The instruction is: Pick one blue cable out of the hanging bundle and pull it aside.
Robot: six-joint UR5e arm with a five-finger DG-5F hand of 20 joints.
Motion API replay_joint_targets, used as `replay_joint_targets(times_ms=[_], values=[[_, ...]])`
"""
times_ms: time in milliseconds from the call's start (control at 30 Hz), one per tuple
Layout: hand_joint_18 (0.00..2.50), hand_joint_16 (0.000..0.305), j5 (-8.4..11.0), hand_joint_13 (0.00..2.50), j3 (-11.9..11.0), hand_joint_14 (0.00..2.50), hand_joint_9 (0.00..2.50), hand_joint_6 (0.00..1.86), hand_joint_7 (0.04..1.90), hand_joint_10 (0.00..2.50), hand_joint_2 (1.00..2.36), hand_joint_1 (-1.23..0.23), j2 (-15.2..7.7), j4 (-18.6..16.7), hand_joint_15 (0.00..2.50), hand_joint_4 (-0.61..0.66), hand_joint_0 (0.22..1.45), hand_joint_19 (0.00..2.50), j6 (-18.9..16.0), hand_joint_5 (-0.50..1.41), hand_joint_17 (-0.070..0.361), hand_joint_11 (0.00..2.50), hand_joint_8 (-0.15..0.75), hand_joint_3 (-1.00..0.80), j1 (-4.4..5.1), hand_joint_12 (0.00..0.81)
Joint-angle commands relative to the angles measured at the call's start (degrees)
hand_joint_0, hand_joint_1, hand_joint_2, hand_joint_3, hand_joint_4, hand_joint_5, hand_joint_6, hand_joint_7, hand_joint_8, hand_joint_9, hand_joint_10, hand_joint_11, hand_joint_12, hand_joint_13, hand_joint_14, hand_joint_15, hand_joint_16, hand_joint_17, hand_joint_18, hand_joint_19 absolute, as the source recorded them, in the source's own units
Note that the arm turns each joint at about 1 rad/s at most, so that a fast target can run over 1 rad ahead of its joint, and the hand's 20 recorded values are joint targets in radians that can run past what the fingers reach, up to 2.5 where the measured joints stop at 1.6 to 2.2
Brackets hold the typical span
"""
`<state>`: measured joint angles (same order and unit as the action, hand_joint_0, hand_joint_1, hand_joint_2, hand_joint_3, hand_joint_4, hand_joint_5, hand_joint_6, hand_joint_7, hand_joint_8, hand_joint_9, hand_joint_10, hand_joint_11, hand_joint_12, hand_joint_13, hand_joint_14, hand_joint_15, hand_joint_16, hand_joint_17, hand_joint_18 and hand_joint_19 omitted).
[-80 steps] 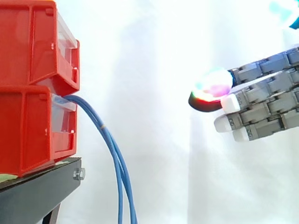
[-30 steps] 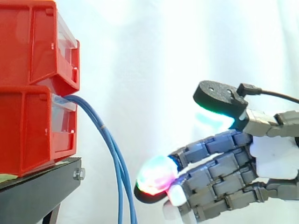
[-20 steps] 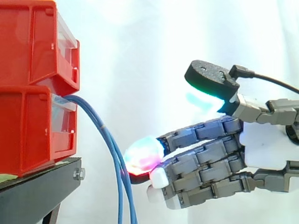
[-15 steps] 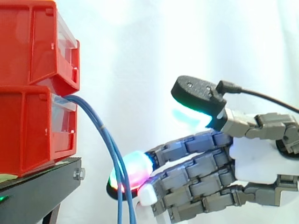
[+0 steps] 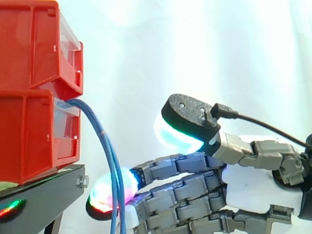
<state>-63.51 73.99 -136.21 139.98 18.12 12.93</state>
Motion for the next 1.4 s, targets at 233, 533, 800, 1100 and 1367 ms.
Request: replay_joint_targets(times_ms=[233, 533, 800, 1100, 1367], values=[[0.35, 0.059, -1.71, 0.49, -0.8, 0.01, 0.54, 0.5, 0.84, 0.01, 1.0, -0.56, -3.1, -5.4, 0.36, 0.37, 0.49, 0.26, -0.8, -0.16, 0.133, 0.48, 0.336, -0.49, -0.28, 0.385], [0.46, 0.053, -2.76, 0.57, -0.9, 0.01, 0.66, 0.5, 1.08, 0.01, 1.0, -0.6, -3.1, -5.4, 0.37, 0.35, 0.54, 0.29, -2.4, -0.1, 0.12, 0.5, 0.327, -0.47, -0.28, 0.357], [0.48, 0.052, -3.2, 0.59, -2.9, 0.01, 0.69, 0.5, 1.14, 0.01, 1.0, -0.6, -3.1, -4.4, 0.38, 0.32, 0.56, 0.31, -2.8, -0.09, 0.117, 0.51, 0.324, -0.46, -0.28, 0.356], [0.5, 0.053, -3.38, 0.6, -5.1, 0.01, 0.69, 0.5, 1.06, 0.01, 1.0, -0.59, -3.5, -1.1, 0.38, 0.35, 0.55, 0.32, -2.6, -0.1, 0.118, 0.51, 0.325, -0.46, -0.19, 0.361], [0.51, 0.052, -3.29, 0.61, -5.1, 0.01, 0.73, 0.5, 1.18, 0.01, 1.0, -0.57, -6.1, -4.6, 0.38, 0.32, 0.56, 0.32, -3.4, -0.08, 0.116, 0.52, 0.324, -0.45, -0.36, 0.356]])
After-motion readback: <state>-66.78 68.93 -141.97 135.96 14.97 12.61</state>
